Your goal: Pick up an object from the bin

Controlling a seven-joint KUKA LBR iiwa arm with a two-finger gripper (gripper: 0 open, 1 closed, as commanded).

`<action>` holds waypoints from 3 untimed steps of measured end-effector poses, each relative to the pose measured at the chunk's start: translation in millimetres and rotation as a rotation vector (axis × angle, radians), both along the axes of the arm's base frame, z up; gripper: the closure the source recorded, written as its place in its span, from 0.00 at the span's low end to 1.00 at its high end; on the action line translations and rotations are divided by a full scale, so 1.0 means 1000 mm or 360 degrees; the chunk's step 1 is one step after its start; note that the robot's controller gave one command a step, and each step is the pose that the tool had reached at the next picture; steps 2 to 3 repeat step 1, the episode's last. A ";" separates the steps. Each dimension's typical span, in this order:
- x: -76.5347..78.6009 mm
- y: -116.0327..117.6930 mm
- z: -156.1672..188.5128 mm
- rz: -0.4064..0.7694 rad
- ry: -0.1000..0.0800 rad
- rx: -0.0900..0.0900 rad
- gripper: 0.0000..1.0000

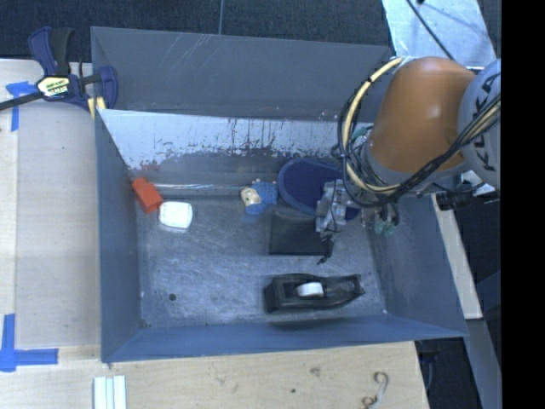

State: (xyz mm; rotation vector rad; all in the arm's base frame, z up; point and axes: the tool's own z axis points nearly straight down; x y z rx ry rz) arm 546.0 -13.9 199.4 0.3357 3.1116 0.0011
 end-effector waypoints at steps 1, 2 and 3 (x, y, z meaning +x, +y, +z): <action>-0.005 0.007 0.051 -0.0046 0.0003 0.0001 1.00; -0.005 0.007 0.051 -0.0046 0.0003 0.0001 1.00; -0.005 0.007 0.051 -0.0046 0.0003 0.0001 1.00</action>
Offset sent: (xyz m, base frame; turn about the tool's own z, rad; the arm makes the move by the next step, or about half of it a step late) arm -0.0068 0.0071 0.0475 0.0306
